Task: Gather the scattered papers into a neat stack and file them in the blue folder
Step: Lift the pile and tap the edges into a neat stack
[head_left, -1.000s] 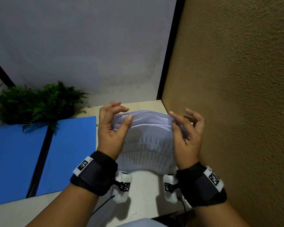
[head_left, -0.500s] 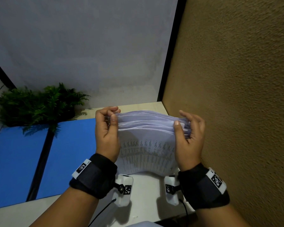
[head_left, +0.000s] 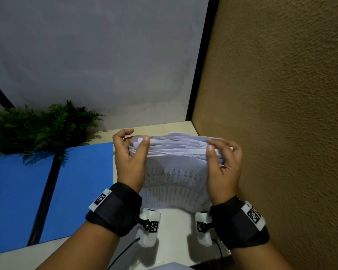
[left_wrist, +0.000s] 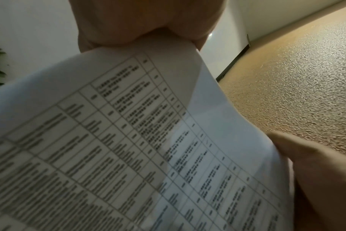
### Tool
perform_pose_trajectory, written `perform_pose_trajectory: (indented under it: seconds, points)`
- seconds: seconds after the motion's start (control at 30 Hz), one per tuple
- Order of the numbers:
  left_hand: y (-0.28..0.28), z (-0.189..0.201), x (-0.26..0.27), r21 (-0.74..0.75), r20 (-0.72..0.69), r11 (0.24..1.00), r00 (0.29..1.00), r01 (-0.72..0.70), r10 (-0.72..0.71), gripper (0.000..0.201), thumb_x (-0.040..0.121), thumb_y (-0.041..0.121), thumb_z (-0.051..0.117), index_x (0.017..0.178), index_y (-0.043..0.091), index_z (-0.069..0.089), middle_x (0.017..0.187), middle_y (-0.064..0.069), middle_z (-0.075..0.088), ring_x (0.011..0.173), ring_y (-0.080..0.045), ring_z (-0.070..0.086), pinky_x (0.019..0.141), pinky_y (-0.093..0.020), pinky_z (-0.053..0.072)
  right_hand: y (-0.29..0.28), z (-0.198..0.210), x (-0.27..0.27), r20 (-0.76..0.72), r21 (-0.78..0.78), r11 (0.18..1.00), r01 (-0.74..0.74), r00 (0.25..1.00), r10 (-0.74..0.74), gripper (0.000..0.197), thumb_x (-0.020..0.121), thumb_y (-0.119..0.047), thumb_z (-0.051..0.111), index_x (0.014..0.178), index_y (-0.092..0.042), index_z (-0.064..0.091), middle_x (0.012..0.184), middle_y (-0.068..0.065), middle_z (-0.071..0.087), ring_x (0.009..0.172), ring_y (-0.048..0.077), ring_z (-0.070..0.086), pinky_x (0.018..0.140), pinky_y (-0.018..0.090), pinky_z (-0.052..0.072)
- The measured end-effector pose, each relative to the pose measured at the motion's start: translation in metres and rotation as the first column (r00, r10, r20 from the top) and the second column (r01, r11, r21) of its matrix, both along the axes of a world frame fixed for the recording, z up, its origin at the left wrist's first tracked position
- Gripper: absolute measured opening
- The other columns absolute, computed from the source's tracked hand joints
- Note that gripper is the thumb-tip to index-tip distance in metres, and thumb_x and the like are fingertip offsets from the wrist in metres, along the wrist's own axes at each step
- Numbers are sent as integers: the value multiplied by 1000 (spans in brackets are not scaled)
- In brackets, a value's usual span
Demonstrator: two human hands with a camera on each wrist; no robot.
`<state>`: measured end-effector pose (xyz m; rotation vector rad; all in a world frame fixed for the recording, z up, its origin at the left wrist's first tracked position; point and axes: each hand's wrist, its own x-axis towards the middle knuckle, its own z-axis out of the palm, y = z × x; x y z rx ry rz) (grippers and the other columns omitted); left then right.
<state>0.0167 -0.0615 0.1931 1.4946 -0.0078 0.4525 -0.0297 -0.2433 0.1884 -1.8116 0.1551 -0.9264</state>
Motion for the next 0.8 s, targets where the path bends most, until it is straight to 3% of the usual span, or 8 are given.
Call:
perform_pose_trajectory:
  seconds: [0.1,0.2,0.37,0.5,0.57,0.67,0.7,0.8]
  points:
    - [2,-2,4,-40,-31,999,999,21,-22,26,92,19,55,116,25,49,97,6,54,85,-3,54,68,-10,45,0,1,2,28,28,1000,10,1000,-11,19,88,-9,64,91,-26,68,112,-5,49,100,-13,49,77,5,43]
    - [1,0,3,39,22,997,997,71,-72,26,92,17,56,118,19,55,104,15,56,90,6,55,73,-7,45,3,3,3,58,-6,1000,-11,998,11,14,86,-7,65,91,-20,68,114,2,51,102,-12,49,75,6,45]
    - [-1,1,8,70,31,996,998,48,-50,6,94,14,57,99,14,62,99,7,63,89,1,58,74,-10,47,0,5,7,20,16,999,-38,999,38,18,91,-4,60,87,-22,63,115,0,52,106,-11,48,82,4,41]
    - [0,1,11,44,24,999,999,23,-24,7,96,13,53,96,12,60,96,5,63,85,1,57,71,-9,47,-1,1,6,109,167,985,-42,994,23,17,93,-16,47,96,-31,54,114,3,58,109,9,55,94,27,45]
    - [0,1,11,39,21,999,1000,19,-20,6,96,14,53,99,12,59,95,9,61,84,4,56,71,-10,47,-1,-3,5,102,204,977,-57,994,37,18,94,-22,42,102,-34,53,112,-6,58,107,5,55,92,27,45]
    - [-2,0,9,47,-10,999,1000,3,-2,12,95,22,55,107,20,55,98,17,55,85,10,53,74,-10,47,0,-6,1,43,1,998,-64,997,64,27,94,-35,42,117,-34,56,118,-9,50,109,-11,46,89,6,38]
    - [-2,0,8,50,-14,999,1000,-7,8,15,95,22,56,110,21,54,100,18,54,87,11,52,76,-9,46,0,-7,1,8,-54,996,-71,997,72,30,92,-38,44,119,-36,57,121,-12,46,112,-14,42,88,4,38]
    - [-3,1,6,33,-16,999,1000,-22,22,21,95,13,53,116,18,55,100,17,53,81,17,51,71,-3,41,-3,-8,1,-95,-37,999,-40,995,36,33,89,-49,45,117,-38,57,118,-30,36,110,-20,40,85,12,41]
